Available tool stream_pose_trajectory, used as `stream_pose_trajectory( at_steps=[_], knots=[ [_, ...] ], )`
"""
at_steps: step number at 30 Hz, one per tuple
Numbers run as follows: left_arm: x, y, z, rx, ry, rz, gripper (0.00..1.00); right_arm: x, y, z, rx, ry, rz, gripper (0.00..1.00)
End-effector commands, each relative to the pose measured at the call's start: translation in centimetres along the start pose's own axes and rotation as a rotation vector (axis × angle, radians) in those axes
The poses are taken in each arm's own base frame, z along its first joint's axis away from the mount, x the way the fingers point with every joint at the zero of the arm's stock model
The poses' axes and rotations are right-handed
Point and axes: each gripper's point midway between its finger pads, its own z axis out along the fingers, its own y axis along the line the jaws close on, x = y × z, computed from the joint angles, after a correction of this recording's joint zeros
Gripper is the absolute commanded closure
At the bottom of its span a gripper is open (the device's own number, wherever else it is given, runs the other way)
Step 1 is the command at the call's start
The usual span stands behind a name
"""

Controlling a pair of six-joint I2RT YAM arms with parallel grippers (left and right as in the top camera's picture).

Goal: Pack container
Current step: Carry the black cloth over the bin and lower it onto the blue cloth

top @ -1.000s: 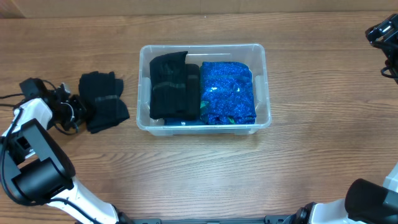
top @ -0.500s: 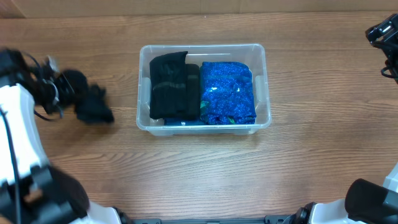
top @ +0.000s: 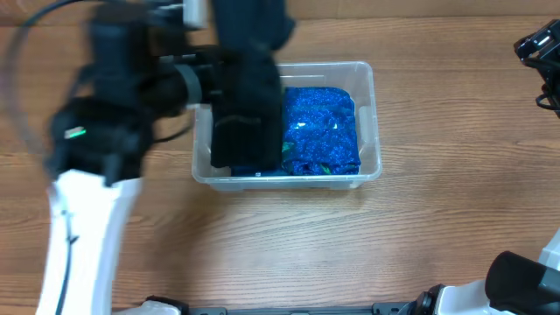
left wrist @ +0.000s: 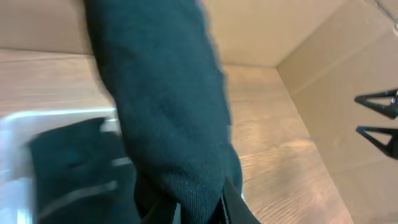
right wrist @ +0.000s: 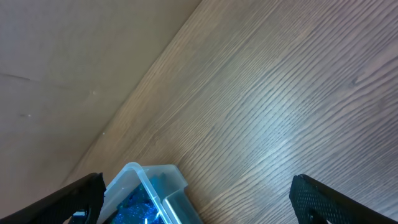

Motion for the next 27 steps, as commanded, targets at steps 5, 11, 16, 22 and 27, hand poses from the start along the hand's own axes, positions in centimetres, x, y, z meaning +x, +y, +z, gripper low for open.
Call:
stream_pose_trajectory(
  at_steps=[5, 11, 16, 22, 27],
  knots=[
    [6.2, -2.1, 15.0, -0.187, 0.070, -0.251, 0.96, -0.2, 0.3, -0.6, -0.014, -0.014, 0.001, 0.00],
    [13.7, 0.8, 21.3, -0.309, 0.269, -0.279, 0.96, -0.2, 0.3, -0.6, -0.014, -0.014, 0.001, 0.00],
    [18.4, 3.4, 20.4, -0.437, 0.446, -0.300, 0.96, -0.2, 0.3, -0.6, -0.014, -0.014, 0.001, 0.00],
    [19.0, 4.9, 17.7, -0.524, 0.505, -0.239, 0.62, -0.2, 0.3, -0.6, -0.014, -0.014, 0.001, 0.00],
    [16.0, 5.9, 15.8, -0.484, 0.477, -0.170, 0.00, -0.2, 0.3, -0.6, -0.014, -0.014, 0.001, 0.00]
  ],
)
